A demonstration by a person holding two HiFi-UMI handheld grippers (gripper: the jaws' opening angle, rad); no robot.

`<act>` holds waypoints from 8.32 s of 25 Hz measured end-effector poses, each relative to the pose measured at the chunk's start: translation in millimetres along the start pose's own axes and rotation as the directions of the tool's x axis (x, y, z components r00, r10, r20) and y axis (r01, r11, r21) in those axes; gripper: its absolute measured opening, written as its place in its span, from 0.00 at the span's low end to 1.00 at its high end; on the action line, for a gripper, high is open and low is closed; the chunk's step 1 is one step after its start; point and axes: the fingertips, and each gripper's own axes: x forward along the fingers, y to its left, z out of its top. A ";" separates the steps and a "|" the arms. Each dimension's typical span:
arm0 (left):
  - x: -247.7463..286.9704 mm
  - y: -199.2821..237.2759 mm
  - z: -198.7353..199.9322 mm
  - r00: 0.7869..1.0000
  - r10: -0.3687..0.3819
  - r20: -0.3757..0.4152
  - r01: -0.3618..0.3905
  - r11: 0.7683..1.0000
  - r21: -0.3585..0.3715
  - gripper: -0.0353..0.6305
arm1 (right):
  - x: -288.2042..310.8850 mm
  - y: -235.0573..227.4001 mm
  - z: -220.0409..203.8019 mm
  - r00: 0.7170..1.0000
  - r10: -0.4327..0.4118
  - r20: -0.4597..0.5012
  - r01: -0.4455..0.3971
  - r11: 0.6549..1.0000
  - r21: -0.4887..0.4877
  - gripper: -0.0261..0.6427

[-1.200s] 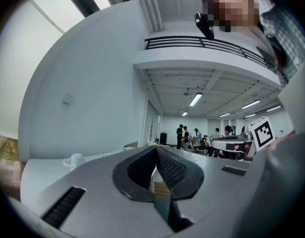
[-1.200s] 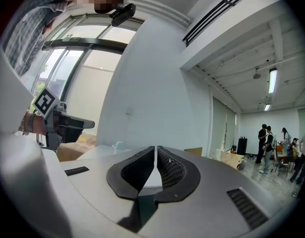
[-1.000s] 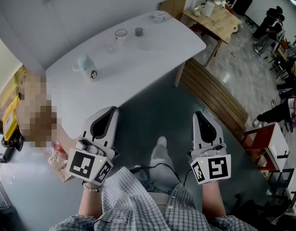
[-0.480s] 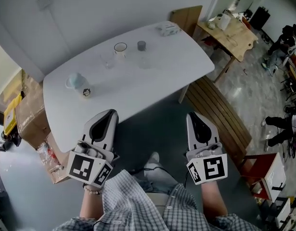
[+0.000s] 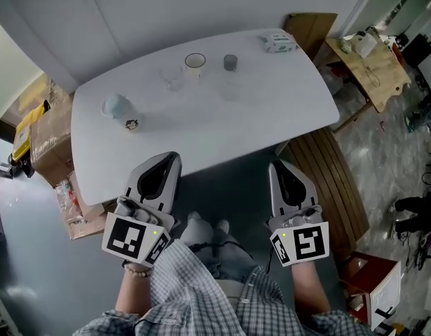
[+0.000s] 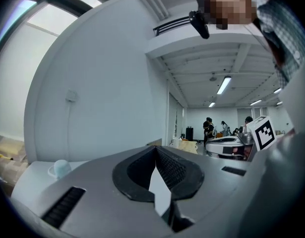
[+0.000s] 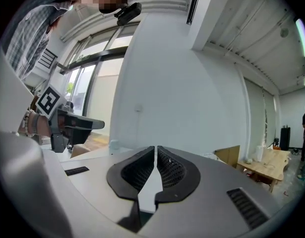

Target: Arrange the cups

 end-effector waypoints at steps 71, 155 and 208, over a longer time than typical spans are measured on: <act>206.5 226.8 -172.9 0.890 0.199 -0.411 -0.270 0.955 -0.122 0.15 | 403.6 21.5 -184.1 0.801 0.133 -0.584 -0.166 0.986 -0.004 0.17; 241.5 202.1 -187.6 0.854 0.289 -0.433 -0.380 0.914 -0.140 0.08 | 291.2 -70.9 -239.1 0.704 0.221 -0.674 -0.386 0.917 -0.102 0.13; 212.5 201.2 -161.5 0.862 0.324 -0.389 -0.396 0.911 -0.118 0.08 | 392.7 -131.1 -242.7 0.791 0.094 -0.605 -0.100 0.995 0.024 0.17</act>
